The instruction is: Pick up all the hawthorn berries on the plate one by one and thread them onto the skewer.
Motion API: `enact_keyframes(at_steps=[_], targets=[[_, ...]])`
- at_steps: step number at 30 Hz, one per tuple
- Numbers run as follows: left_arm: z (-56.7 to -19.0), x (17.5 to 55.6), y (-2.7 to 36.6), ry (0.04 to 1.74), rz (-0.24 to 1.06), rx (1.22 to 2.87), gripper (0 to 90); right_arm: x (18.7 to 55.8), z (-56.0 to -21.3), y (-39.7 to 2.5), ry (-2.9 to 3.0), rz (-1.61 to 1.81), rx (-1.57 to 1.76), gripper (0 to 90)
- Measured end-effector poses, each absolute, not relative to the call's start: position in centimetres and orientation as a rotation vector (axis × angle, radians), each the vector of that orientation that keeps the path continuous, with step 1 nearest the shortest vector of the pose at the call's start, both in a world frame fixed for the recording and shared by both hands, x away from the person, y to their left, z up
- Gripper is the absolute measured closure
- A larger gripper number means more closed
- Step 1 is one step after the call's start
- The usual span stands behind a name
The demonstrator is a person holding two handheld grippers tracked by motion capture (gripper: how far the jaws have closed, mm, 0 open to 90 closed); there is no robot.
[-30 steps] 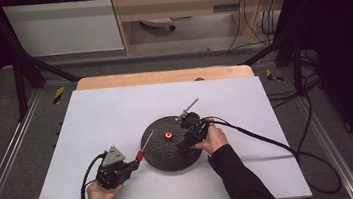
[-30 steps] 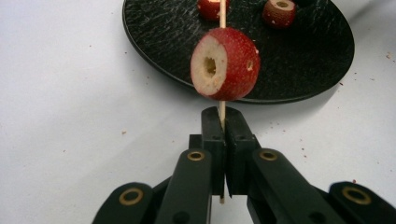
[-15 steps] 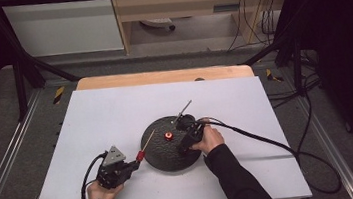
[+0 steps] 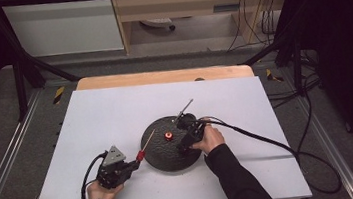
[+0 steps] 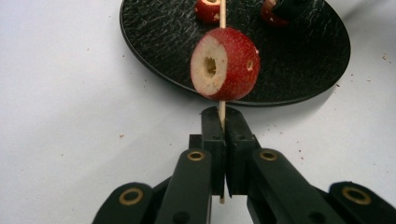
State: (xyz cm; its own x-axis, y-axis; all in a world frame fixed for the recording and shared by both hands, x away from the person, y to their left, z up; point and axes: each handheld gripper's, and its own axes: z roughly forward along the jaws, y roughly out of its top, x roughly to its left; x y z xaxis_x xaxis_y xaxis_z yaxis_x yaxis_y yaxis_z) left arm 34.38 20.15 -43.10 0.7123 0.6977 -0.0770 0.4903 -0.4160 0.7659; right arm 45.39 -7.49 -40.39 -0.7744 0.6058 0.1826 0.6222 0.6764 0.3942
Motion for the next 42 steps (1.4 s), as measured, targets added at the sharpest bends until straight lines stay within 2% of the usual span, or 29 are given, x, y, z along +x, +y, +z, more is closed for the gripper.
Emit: enact_keyframes(at_steps=[20, 32, 42], targets=[[-42.7, 33.9, 18.9, 0.875, 0.338, 2.101, 87.8, 44.0, -37.7, -10.3, -2.718, -1.112, -1.128, 59.5], [-42.4, 33.7, 17.8, 0.892, 0.35, 2.076, 87.8, 42.5, -38.5, -12.7, -2.452, -1.594, -1.215, 59.6], [-42.3, 33.7, 17.0, 0.914, 0.35, 2.053, 87.8, 42.1, -39.1, -13.3, -2.229, -1.869, -1.296, 59.7]])
